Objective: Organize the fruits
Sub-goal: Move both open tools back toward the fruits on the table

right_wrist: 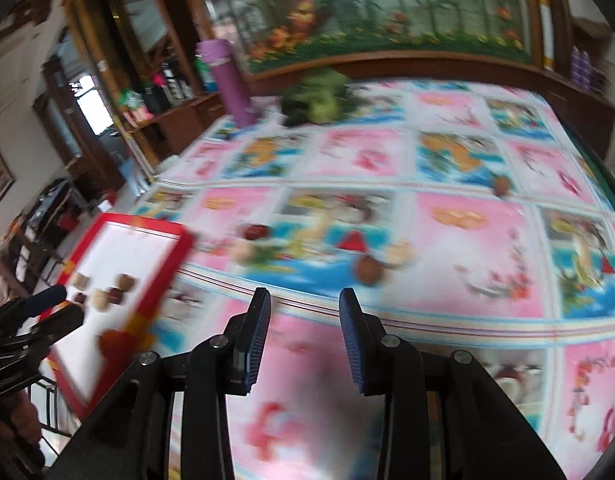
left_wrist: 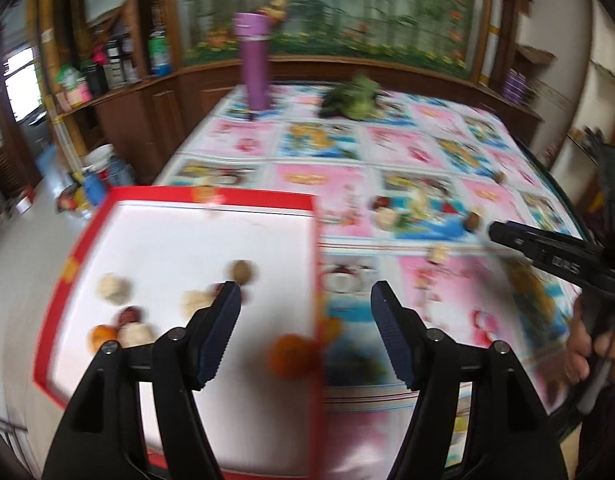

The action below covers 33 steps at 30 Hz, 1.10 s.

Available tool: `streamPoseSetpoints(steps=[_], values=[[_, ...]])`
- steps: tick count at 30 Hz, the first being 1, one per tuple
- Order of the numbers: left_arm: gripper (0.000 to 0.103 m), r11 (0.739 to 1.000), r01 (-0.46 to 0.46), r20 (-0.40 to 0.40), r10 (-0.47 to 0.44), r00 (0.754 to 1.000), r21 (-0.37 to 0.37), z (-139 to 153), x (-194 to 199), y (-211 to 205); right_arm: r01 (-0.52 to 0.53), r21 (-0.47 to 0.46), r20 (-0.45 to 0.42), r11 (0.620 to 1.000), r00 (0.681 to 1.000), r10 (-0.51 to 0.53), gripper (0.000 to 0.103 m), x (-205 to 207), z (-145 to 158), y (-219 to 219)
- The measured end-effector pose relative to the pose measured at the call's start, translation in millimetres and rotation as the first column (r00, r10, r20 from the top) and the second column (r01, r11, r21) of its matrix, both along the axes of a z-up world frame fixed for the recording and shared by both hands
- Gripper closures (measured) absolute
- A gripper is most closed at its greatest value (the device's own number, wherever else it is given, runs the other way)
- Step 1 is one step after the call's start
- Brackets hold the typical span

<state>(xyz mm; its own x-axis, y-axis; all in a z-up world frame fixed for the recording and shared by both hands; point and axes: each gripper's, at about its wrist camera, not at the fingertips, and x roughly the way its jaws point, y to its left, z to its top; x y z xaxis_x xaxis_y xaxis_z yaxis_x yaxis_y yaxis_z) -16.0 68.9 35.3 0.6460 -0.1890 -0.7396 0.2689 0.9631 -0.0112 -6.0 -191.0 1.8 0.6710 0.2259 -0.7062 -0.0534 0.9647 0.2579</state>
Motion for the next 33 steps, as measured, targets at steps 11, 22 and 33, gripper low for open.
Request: streamPoseSetpoints(steps=[11, 22, 33], values=[[0.034, 0.991, 0.128, -0.089, -0.124, 0.988, 0.032, -24.1, 8.8, -62.1, 0.000, -0.012, -0.069, 1.000, 0.998, 0.000, 0.068, 24.8, -24.3, -12.6], [0.034, 0.978, 0.208, -0.135, -0.205, 0.969, 0.010, -32.4, 27.6, -93.6, 0.009, -0.053, -0.077, 0.999, 0.997, -0.013, 0.069, 53.5, -34.2, -8.5], [0.035, 0.979, 0.204, -0.161, -0.203, 0.966, -0.005, -47.8, 51.1, -116.9, 0.010, 0.007, -0.090, 1.000, 0.996, -0.009, 0.077, 49.4, -34.0, -21.3]])
